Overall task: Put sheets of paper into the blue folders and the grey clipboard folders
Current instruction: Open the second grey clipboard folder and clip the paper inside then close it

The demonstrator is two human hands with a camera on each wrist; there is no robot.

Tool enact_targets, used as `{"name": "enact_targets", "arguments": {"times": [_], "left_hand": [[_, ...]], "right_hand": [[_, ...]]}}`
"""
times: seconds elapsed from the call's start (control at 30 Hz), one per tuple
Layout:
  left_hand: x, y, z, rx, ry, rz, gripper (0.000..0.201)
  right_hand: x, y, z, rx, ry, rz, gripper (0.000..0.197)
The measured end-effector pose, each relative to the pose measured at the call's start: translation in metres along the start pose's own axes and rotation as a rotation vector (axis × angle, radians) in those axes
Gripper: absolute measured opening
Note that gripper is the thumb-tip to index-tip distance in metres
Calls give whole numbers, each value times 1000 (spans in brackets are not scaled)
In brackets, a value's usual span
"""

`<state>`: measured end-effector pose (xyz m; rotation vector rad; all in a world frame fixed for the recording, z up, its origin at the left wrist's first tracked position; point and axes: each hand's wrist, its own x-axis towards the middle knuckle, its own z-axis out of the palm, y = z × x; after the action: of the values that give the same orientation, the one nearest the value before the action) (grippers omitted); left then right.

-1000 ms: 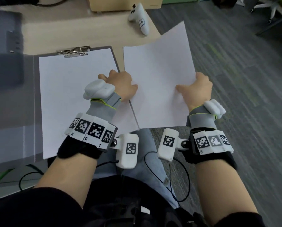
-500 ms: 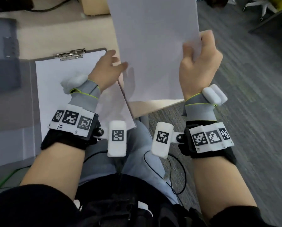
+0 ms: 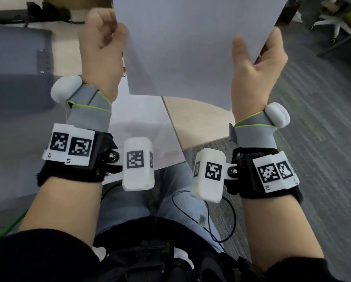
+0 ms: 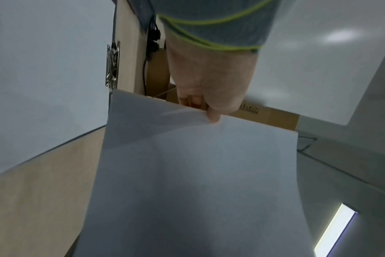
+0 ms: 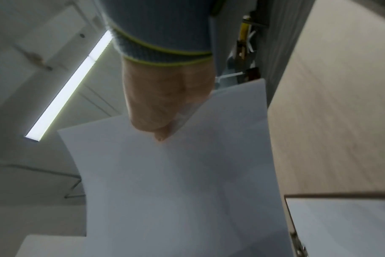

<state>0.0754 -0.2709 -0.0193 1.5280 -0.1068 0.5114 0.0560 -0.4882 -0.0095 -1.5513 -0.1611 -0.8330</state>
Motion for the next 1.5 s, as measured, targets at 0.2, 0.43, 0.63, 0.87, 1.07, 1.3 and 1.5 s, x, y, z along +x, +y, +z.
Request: {"name": "enact_targets", "arguments": {"times": [0.2, 0.43, 0.63, 0.87, 1.07, 1.3, 1.5], "left_hand": [[-24, -5, -45, 28, 108, -41, 17], [-43, -3, -59, 2, 189, -246, 26], [-43, 12, -91, 57, 411, -129, 34], [-52, 9, -142, 188, 405, -72, 24], [-60, 3, -193, 236, 477, -199, 16], [-80, -5, -259, 738, 625, -333, 43], [-98, -12, -287, 1116, 609, -541, 37]], "right_hand": [[-26, 10, 24, 164, -307, 369, 15], [-42, 2, 52, 196, -386, 469, 16], [-49, -13, 83, 257, -414, 414, 17], [-70, -24, 123, 278, -485, 480, 31], [-88, -12, 158, 194, -479, 623, 17], [-116, 0, 191, 51, -571, 761, 13], [-137, 9, 210, -11, -607, 857, 14]]}}
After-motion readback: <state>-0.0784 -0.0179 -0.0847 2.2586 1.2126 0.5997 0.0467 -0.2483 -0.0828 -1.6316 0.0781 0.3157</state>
